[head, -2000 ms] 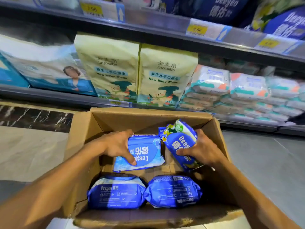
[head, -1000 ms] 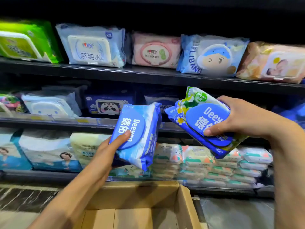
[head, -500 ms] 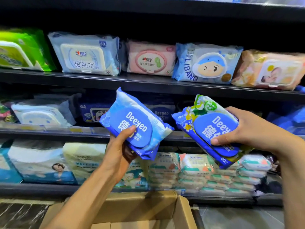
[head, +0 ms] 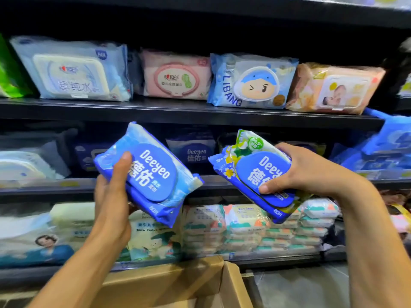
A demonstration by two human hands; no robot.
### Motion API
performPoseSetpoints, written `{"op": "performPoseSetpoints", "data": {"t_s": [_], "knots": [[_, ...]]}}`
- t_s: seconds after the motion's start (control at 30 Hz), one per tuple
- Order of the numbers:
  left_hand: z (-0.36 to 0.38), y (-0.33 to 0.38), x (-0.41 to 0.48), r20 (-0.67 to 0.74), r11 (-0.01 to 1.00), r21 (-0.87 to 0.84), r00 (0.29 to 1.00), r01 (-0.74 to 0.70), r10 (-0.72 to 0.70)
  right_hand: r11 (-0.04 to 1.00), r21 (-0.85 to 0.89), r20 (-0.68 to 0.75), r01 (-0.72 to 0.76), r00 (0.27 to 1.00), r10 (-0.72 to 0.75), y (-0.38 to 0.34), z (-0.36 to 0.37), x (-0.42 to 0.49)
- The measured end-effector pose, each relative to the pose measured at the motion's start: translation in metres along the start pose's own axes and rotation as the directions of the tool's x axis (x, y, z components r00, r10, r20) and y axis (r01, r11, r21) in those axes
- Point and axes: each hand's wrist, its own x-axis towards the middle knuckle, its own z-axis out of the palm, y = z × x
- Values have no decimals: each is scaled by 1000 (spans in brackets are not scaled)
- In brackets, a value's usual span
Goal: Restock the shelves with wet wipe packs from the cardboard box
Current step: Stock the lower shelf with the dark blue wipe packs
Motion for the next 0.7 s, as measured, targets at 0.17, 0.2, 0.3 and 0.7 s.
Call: {"op": "performPoseSetpoints", "data": {"t_s": [0.17, 0.2, 0.3, 0.7], "knots": [[-12, 8, 11, -35, 994, 82, 996, -76, 79, 1000, 21, -15, -12, 1000, 12, 8, -3, 3], [-14, 9, 11, -32, 990, 107, 995, -88, 92, 1000, 23, -15, -11, 1000, 11, 9, -3, 4], [-21, 11, 10, 5, 978, 173, 993, -119, 120, 1000, 23, -17, -15, 1000, 15, 11, -3, 5], [-16, 18, 17, -119, 998, -39, 991, 49, -54, 999, 22, -18, -37, 999, 37, 12, -4, 3]]}}
